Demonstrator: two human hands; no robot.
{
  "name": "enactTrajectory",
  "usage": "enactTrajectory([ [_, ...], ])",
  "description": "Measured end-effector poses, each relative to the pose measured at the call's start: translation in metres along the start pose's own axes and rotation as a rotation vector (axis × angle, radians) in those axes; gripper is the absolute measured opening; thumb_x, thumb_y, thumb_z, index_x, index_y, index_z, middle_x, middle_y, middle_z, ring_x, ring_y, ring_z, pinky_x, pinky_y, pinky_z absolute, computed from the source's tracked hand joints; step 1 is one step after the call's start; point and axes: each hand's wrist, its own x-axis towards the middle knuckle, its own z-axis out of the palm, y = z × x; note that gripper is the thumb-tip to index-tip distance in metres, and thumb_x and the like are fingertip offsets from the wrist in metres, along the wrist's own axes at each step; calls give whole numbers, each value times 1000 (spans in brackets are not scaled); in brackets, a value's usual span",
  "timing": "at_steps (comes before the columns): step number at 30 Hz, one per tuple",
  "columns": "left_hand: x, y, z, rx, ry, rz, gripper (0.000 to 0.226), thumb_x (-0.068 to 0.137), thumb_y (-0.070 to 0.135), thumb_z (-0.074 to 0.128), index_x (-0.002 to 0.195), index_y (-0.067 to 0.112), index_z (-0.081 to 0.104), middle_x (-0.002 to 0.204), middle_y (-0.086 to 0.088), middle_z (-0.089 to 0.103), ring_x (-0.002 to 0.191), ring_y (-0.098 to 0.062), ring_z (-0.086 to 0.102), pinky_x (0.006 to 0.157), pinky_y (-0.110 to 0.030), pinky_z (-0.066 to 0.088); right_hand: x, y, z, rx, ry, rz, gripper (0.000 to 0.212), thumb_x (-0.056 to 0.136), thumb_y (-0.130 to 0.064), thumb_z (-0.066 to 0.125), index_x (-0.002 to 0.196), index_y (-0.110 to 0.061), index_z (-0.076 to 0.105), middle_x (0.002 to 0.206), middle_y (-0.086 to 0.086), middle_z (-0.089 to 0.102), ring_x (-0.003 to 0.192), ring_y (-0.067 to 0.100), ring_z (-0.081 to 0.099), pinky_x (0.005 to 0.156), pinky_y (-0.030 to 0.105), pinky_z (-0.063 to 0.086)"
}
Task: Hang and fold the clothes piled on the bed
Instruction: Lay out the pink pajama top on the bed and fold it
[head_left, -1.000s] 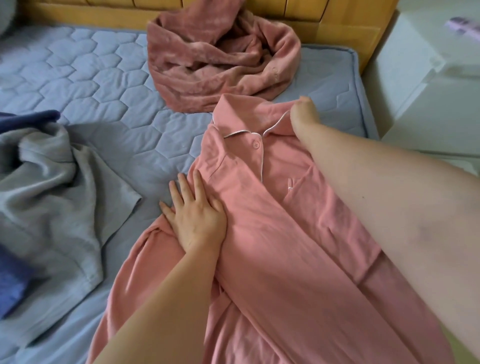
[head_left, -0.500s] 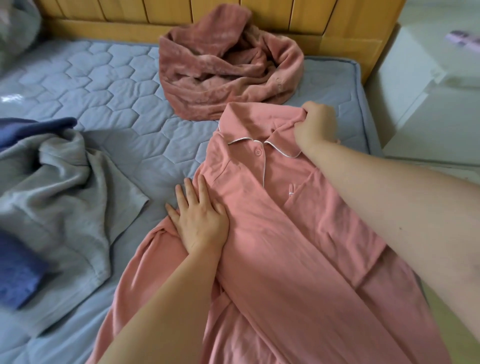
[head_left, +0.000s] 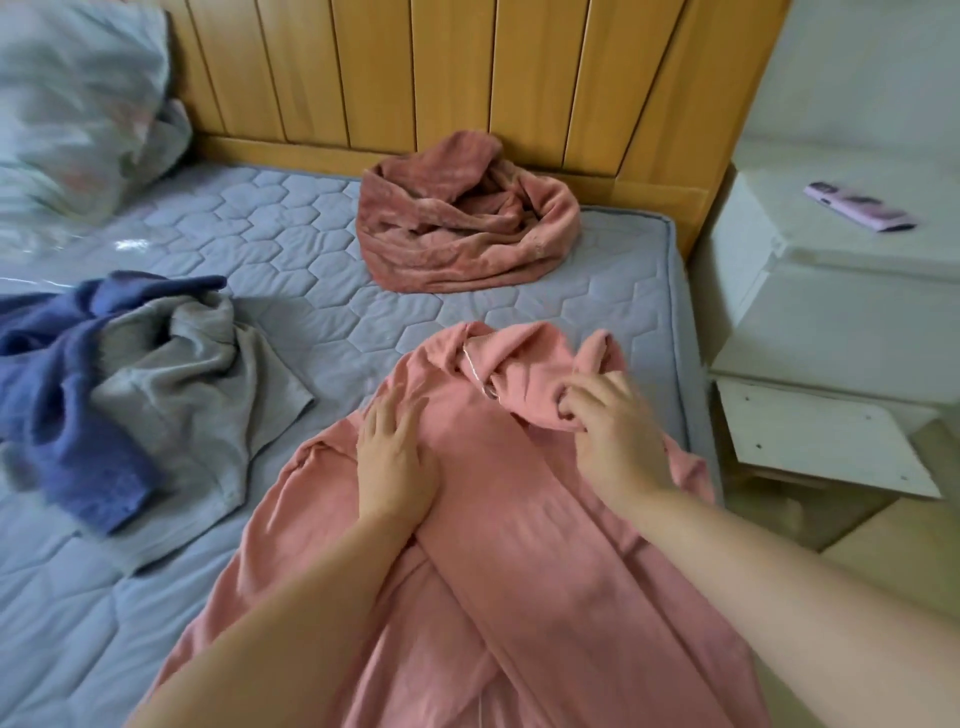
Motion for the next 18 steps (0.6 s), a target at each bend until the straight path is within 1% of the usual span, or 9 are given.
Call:
enactTrajectory([
  [3,7,26,-20,-228,-24,-172,51,84,-2,46,133,11,50,138,-9,44,128,-27,42,104,-36,37,-35,-8,-8,-111,-155,-206,17,77,-9,51,67,-13,64,94,6,67,79,20,46,69,31,41],
  [6,30,49,-22,-195,-145,-136,54,85,3,49,137,14,46,142,-5,43,131,-25,38,108,-35,31,-54,-8,-9,-227,-329,-271,22,73,-16,45,68,-15,67,97,8,68,77,23,57,64,31,48],
  [8,47,63,-13,-88,-275,-22,61,83,7,52,142,18,40,147,0,39,137,-23,30,110,-33,25,-63,-8,-10,-238,-454,-206,24,69,-15,42,67,-17,66,100,10,68,72,26,61,51,28,49],
  [10,63,77,-3,21,-423,46,71,83,13,54,149,20,27,152,3,34,142,-22,23,114,-38,22,-71,-8,-10,-245,-560,-86,17,66,-17,50,62,-21,66,109,13,68,79,26,68,47,25,49],
  [11,70,82,3,101,-511,59,77,83,17,56,151,21,19,154,3,30,145,-22,16,116,-42,17,-76,-9,-10,-231,-577,-36,8,62,-17,63,61,-24,66,114,12,68,85,23,70,48,22,50],
  [13,81,93,13,267,-637,76,88,82,27,59,152,24,6,154,2,28,147,-21,6,117,-49,8,-83,-13,-9,-146,-594,117,24,53,-16,83,68,-28,69,130,8,60,99,17,68,55,19,51],
  [14,86,98,16,315,-658,76,91,82,31,60,152,24,3,152,1,33,147,-21,8,116,-52,5,-85,-14,-11,-92,-610,190,20,63,-18,82,77,-26,71,143,6,48,108,16,64,63,20,51],
  [16,92,104,20,325,-641,24,86,83,31,58,152,21,8,140,-2,48,141,-24,23,115,-51,11,-87,-16,-15,-28,-652,251,17,89,-20,58,102,-20,68,159,-1,18,124,18,51,79,26,47],
  [18,92,104,12,308,-585,45,58,81,21,55,137,22,41,124,-3,58,129,-26,39,108,-44,28,-90,-16,-17,-8,-673,279,28,95,-21,46,116,-20,63,160,-4,8,125,19,49,86,29,46],
])
